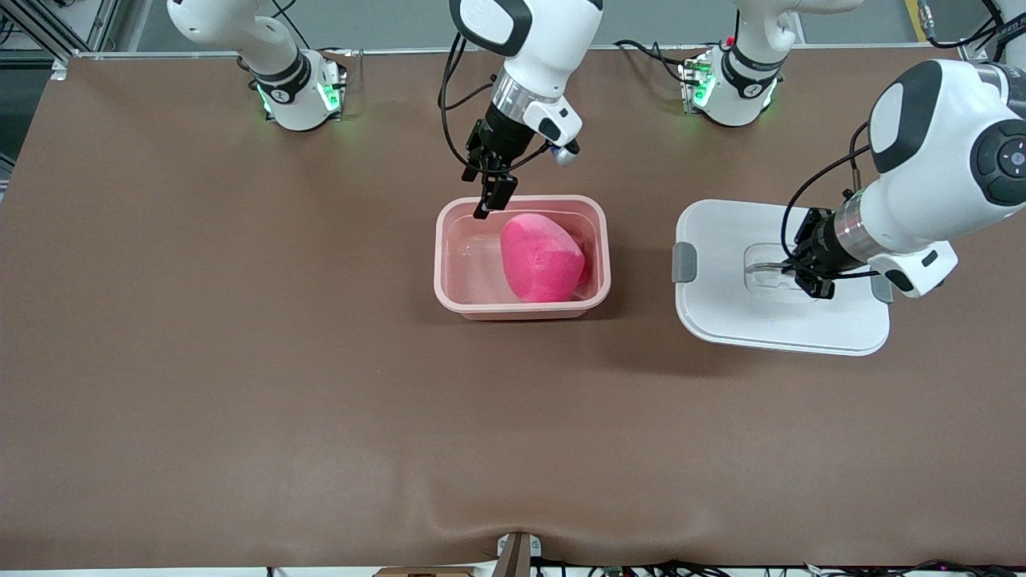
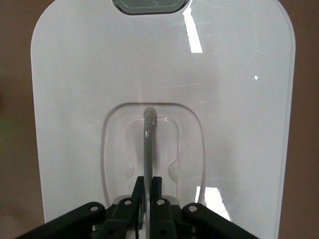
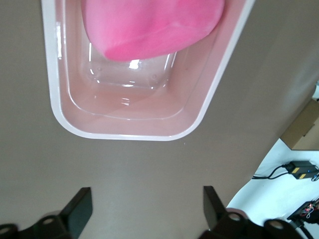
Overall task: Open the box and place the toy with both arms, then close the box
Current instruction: 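Withdraw the right gripper to rest while the left gripper holds the lid, then carry the lid over the box and lower it with the left gripper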
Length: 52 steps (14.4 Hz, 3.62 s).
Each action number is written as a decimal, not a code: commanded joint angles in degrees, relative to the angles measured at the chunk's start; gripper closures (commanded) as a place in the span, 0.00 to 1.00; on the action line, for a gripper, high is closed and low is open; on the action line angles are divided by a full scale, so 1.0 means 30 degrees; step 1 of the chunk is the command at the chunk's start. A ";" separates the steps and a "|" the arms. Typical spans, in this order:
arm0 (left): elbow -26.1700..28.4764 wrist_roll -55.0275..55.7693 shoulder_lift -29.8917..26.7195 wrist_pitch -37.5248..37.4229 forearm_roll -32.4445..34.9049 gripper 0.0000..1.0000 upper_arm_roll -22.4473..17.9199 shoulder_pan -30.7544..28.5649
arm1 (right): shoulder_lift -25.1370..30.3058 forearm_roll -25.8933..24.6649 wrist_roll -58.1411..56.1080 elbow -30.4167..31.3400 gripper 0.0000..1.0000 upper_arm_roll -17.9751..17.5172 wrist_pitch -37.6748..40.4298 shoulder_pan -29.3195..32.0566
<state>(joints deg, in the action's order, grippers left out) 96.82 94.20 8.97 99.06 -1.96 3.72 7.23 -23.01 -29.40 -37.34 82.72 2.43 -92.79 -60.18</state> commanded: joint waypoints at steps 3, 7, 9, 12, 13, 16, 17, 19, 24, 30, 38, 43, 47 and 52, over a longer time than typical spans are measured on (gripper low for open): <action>0.0656 -0.0346 -0.0734 0.0203 -0.0372 1.00 0.0167 -0.0214 | 0.0432 0.0041 0.2747 -0.0213 0.00 0.0099 0.1747 0.1012; 0.0656 -0.0346 -0.0734 0.0203 -0.0402 1.00 0.0167 -0.0156 | 0.1690 0.2584 0.2750 -0.0095 0.00 0.0099 0.1633 0.4872; 0.0627 -0.0317 -0.0734 0.0203 -0.0402 1.00 0.0167 -0.0126 | 0.2336 0.3613 0.2633 -0.0095 0.00 0.0070 0.1632 0.7011; 0.0627 -0.0316 -0.0734 0.0173 -0.0402 1.00 0.0167 -0.0097 | 0.2894 0.5745 0.2603 -0.0065 0.00 0.0070 0.1544 1.0321; 0.0627 -0.0316 -0.0734 0.0173 -0.0402 1.00 0.0167 -0.0068 | 0.3011 0.6800 0.2632 -0.0065 0.00 0.0099 0.1515 1.1377; 0.0627 -0.0229 -0.0734 0.0173 -0.0402 1.00 0.0342 -0.0097 | 0.3216 0.8942 0.2691 0.0080 0.00 0.0099 0.1456 1.4717; 0.0627 -0.0141 -0.0734 0.0173 -0.0402 1.00 0.0458 -0.0097 | 0.3421 0.9181 0.2691 0.0342 0.00 0.0099 0.1427 1.5568; 0.0597 0.0064 -0.0705 0.0144 -0.0401 1.00 0.0693 -0.0097 | 0.4064 0.9213 0.2750 0.0928 0.00 0.0099 0.1223 1.6714; 0.0568 0.0356 -0.0705 0.0144 -0.0402 1.00 0.1016 -0.0068 | 0.6551 0.9359 0.4643 0.3649 0.00 0.0099 -0.0387 1.8710; 0.0334 0.3370 -0.0441 0.0407 -0.0372 1.00 0.2976 0.0137 | 0.8842 0.9446 0.9838 0.5121 0.00 0.0099 -0.0214 1.9177; -0.0602 0.7384 0.0847 0.1314 -0.0284 1.00 0.5644 0.0458 | 0.8726 1.1556 1.0074 0.4392 0.00 0.0099 0.0809 2.1173; -0.0955 0.9200 0.1667 0.1752 -0.0109 1.00 0.5645 0.2067 | 0.8403 1.1234 1.1245 0.3743 0.00 -0.0018 0.0870 2.0704; -0.1656 1.0756 0.2544 0.2224 -0.0050 1.00 0.5645 0.2977 | 0.8403 1.1205 1.2066 0.3187 0.00 -0.0047 0.0870 2.0177; -0.2417 1.2160 0.3687 0.2224 0.0827 1.00 0.5587 0.4412 | 0.8462 0.9538 1.0400 0.2983 0.00 -0.0047 0.1980 1.9738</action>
<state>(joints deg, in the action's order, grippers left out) 92.67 128.24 17.90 106.20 -1.21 20.60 18.51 2.23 1.70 -4.11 92.78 2.09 -88.93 0.19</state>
